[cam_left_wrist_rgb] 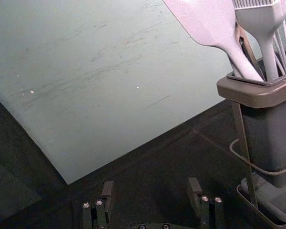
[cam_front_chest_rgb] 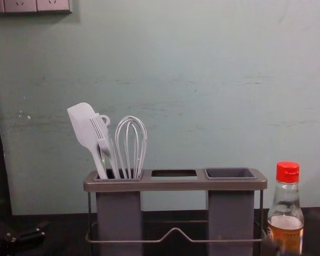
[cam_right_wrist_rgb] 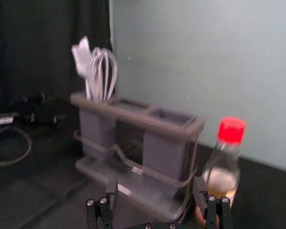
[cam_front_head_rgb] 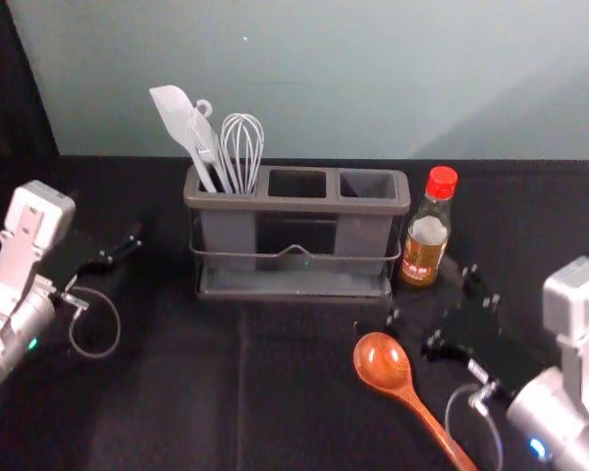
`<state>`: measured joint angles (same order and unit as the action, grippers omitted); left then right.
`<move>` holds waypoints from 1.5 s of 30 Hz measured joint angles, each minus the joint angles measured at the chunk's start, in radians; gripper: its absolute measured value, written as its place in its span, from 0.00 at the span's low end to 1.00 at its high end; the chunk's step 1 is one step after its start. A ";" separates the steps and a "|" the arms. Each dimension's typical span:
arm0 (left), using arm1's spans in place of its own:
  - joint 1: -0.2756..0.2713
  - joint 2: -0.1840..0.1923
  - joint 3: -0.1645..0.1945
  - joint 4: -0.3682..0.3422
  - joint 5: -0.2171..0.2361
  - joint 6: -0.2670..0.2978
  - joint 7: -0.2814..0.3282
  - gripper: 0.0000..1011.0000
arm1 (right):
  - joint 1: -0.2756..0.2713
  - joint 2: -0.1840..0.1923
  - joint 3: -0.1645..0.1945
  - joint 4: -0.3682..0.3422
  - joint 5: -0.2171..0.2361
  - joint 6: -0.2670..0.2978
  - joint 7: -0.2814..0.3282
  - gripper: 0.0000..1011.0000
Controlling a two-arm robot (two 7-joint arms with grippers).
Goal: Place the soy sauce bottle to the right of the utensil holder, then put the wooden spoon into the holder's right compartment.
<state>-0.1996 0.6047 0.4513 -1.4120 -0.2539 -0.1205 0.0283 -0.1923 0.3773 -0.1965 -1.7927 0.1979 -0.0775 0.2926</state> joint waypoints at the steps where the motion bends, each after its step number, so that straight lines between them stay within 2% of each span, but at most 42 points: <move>1: 0.000 0.000 0.000 0.000 0.000 0.000 0.000 0.99 | -0.003 -0.002 -0.004 0.007 0.000 0.000 0.002 0.99; 6: 0.000 0.000 0.000 0.000 0.000 0.000 0.000 0.99 | -0.009 -0.016 -0.032 0.066 -0.002 0.004 0.015 0.99; 12: 0.000 0.000 0.000 0.000 0.000 0.000 0.000 0.99 | 0.002 -0.023 -0.048 0.101 -0.003 0.011 0.024 0.99; 31: 0.000 0.000 0.000 0.000 0.000 0.000 0.000 0.99 | 0.003 -0.020 -0.046 0.094 0.001 0.024 0.028 0.99; 33: 0.000 0.000 0.000 0.000 0.000 0.000 0.000 0.99 | 0.005 -0.016 -0.046 0.081 0.004 0.058 0.028 0.99; 34: 0.000 0.000 0.000 0.000 0.000 0.000 0.000 0.99 | 0.007 -0.009 -0.049 0.062 0.001 0.103 0.025 0.99; 37: 0.000 0.000 0.000 0.000 0.000 0.000 0.000 0.99 | 0.009 0.004 -0.053 0.026 -0.007 0.185 0.013 0.99; 38: 0.000 0.000 0.000 0.000 0.000 0.000 0.000 0.99 | 0.010 0.011 -0.059 0.001 -0.020 0.237 0.001 0.99; 41: 0.000 0.000 0.000 0.000 0.000 0.000 0.000 0.99 | 0.014 0.019 -0.070 -0.043 -0.055 0.330 -0.030 0.99; 42: 0.000 0.000 0.000 0.000 0.000 0.000 0.000 0.99 | 0.020 0.020 -0.078 -0.069 -0.080 0.399 -0.049 0.99; 43: 0.000 0.000 0.000 0.000 0.000 0.000 0.000 0.99 | 0.025 0.020 -0.081 -0.080 -0.089 0.432 -0.055 0.99; 44: 0.000 0.000 0.000 0.000 0.000 0.000 0.000 0.99 | 0.035 0.017 -0.085 -0.098 -0.099 0.494 -0.061 0.99; 45: 0.000 0.000 0.000 0.000 0.000 0.000 0.000 0.99 | 0.041 0.014 -0.087 -0.104 -0.101 0.522 -0.061 0.99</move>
<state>-0.1996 0.6047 0.4513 -1.4120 -0.2539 -0.1205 0.0283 -0.1514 0.3915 -0.2832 -1.8968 0.0968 0.4449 0.2317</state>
